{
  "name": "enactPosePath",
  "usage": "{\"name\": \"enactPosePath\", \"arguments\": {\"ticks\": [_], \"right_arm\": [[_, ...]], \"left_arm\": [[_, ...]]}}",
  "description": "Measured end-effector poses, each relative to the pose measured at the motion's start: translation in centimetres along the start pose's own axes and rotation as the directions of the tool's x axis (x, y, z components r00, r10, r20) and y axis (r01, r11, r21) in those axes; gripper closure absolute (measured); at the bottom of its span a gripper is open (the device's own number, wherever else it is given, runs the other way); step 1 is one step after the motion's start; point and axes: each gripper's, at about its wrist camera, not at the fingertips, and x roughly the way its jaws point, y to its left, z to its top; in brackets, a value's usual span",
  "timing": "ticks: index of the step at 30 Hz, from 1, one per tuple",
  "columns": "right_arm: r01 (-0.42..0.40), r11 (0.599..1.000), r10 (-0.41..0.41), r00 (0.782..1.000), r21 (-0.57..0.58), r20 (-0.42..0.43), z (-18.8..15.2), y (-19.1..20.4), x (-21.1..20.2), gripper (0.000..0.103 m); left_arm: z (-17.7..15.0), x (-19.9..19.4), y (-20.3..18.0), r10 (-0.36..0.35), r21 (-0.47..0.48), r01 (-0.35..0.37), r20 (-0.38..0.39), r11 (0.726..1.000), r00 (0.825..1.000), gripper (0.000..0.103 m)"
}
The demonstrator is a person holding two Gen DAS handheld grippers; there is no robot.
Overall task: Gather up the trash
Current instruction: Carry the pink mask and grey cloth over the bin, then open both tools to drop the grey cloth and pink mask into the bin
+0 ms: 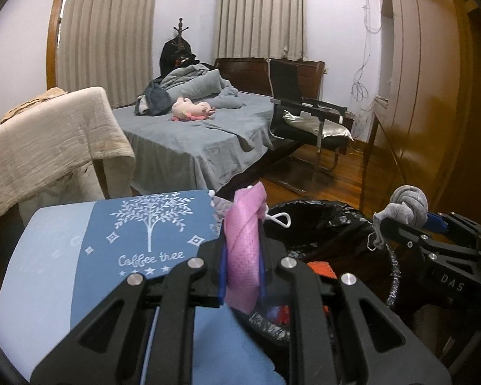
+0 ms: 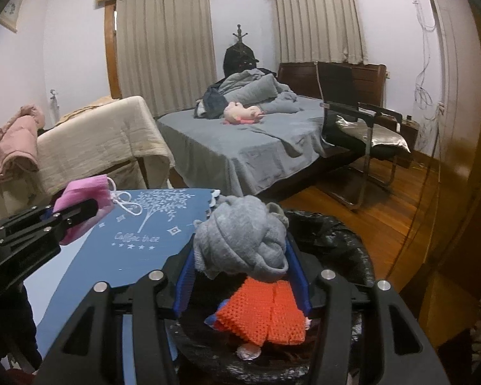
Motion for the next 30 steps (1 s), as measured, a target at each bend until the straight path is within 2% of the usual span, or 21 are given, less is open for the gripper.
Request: {"name": "enactPosePath", "arguments": {"ticks": [17,30], "right_arm": [[0.098,0.995,-0.098,0.995,0.034,-0.007,0.0,-4.4,0.4,0.051],[0.126,0.991,-0.125,0.992,0.039,-0.028,-0.1,-6.4,2.9,0.051]], "left_arm": [[0.6,4.5,-3.6,-0.071,0.053,0.072,-0.01,0.996,0.997,0.089],[-0.1,9.5,-5.0,-0.111,0.071,0.114,-0.046,0.991,0.993,0.089]]}}
